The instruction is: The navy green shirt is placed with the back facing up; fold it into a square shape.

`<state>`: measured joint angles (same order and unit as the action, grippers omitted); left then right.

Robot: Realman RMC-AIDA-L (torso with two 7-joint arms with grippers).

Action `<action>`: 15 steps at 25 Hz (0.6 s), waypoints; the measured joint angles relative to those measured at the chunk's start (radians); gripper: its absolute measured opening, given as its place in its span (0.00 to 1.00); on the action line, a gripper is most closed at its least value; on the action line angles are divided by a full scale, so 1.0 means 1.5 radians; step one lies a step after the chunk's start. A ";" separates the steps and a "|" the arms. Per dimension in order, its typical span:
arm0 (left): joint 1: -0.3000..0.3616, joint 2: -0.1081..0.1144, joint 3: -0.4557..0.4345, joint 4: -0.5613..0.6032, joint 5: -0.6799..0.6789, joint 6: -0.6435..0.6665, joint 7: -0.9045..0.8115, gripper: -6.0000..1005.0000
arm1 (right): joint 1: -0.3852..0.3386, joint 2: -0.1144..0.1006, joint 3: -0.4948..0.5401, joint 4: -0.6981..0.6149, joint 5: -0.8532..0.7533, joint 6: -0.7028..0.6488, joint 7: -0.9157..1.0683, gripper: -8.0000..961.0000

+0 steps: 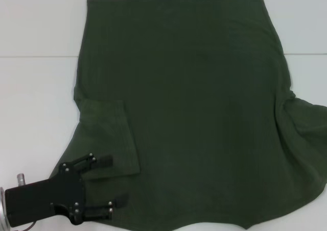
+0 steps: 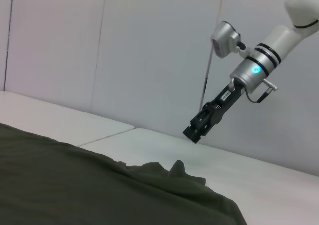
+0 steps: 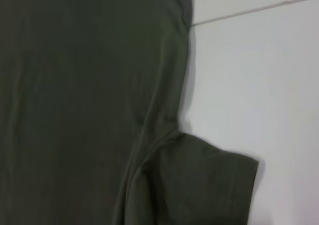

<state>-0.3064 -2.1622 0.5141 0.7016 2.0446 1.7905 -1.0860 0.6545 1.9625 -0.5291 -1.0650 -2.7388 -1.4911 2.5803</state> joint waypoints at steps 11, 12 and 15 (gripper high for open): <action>0.004 -0.001 0.000 -0.002 0.002 -0.006 0.001 0.95 | 0.041 -0.015 -0.029 0.179 -0.017 0.109 0.009 0.90; 0.004 -0.001 0.000 -0.002 0.002 -0.006 0.001 0.95 | 0.042 -0.016 -0.030 0.185 -0.018 0.116 0.009 0.90; 0.003 0.000 0.000 -0.003 0.002 -0.007 0.002 0.95 | 0.042 -0.017 -0.032 0.188 -0.018 0.127 0.009 0.88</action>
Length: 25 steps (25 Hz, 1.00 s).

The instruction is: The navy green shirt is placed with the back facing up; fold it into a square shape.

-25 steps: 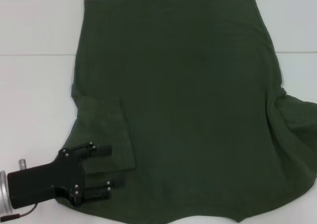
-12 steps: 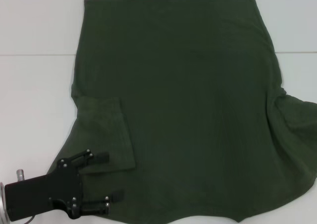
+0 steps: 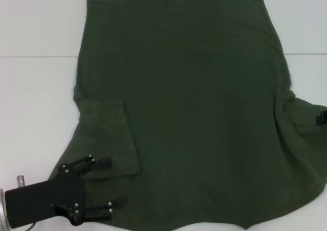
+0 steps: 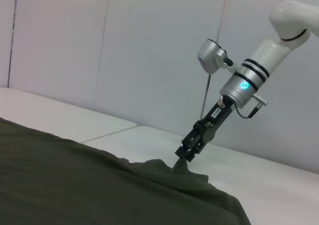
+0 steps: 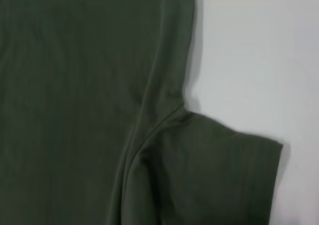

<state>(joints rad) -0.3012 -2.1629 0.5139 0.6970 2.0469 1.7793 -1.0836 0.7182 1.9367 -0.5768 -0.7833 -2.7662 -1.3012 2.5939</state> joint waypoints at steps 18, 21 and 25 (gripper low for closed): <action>-0.007 0.001 0.000 -0.011 -0.001 -0.013 0.000 0.95 | 0.011 0.011 -0.025 0.043 0.000 0.072 -0.001 0.81; -0.008 0.001 0.000 -0.011 -0.002 -0.013 -0.001 0.95 | 0.011 0.011 -0.029 0.044 -0.001 0.068 0.000 0.80; -0.008 0.001 0.000 -0.011 -0.003 -0.013 -0.003 0.95 | 0.011 0.009 -0.030 0.046 -0.001 0.071 0.000 0.71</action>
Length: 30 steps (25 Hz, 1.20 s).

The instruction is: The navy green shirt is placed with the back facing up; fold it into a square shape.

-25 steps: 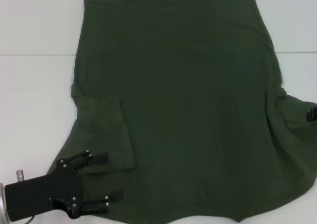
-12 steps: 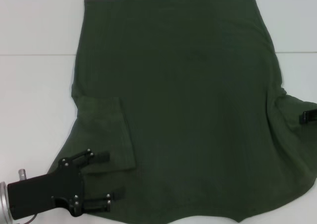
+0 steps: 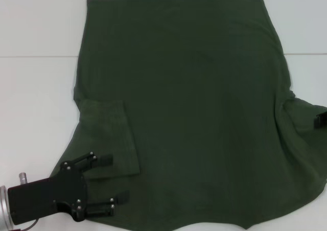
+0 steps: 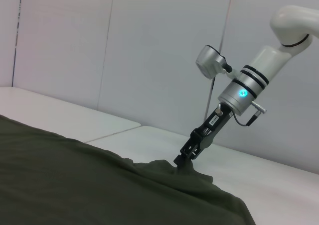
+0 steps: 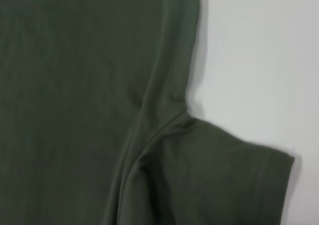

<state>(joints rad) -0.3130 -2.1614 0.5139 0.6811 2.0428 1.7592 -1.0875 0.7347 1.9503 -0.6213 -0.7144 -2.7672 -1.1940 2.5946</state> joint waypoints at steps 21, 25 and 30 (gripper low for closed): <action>0.000 0.001 -0.001 0.000 -0.003 0.000 -0.004 0.95 | -0.006 -0.004 0.003 -0.008 0.002 -0.002 -0.004 0.05; 0.001 0.001 -0.007 0.000 -0.003 0.001 -0.005 0.95 | -0.023 -0.017 0.028 -0.033 0.007 -0.006 -0.005 0.06; 0.003 0.001 -0.008 0.000 -0.003 0.002 -0.011 0.95 | -0.056 -0.029 0.043 -0.081 0.066 -0.033 -0.006 0.07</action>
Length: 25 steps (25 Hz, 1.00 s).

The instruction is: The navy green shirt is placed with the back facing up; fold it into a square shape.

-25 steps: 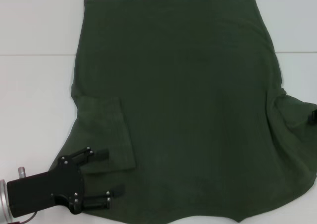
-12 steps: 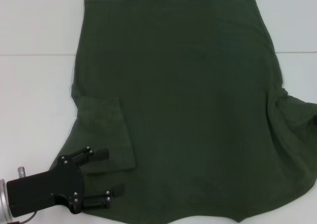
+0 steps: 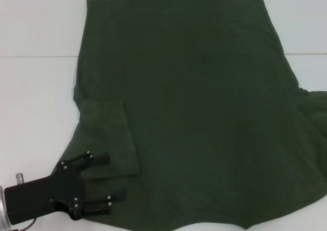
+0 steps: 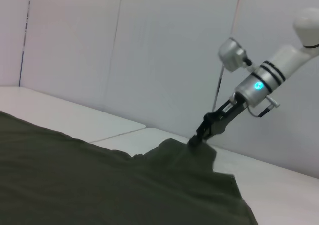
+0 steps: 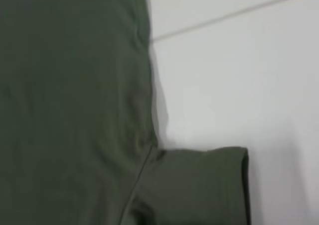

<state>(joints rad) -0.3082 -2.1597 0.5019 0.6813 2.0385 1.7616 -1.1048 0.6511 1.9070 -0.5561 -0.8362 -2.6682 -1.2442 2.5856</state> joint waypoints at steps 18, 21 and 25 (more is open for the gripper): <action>0.001 0.002 -0.001 0.001 0.005 -0.001 -0.003 0.95 | 0.081 0.039 -0.101 -0.022 0.048 -0.038 -0.001 0.12; 0.001 0.002 -0.001 0.001 0.005 -0.001 -0.003 0.95 | 0.105 0.051 -0.142 -0.021 0.045 -0.036 0.011 0.13; 0.002 0.002 -0.001 0.002 0.005 -0.001 -0.010 0.95 | 0.127 0.057 -0.188 -0.009 0.039 -0.024 0.028 0.15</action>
<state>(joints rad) -0.3053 -2.1568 0.5001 0.6836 2.0464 1.7594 -1.1195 0.8423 1.9932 -0.8388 -0.8504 -2.6095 -1.2808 2.6273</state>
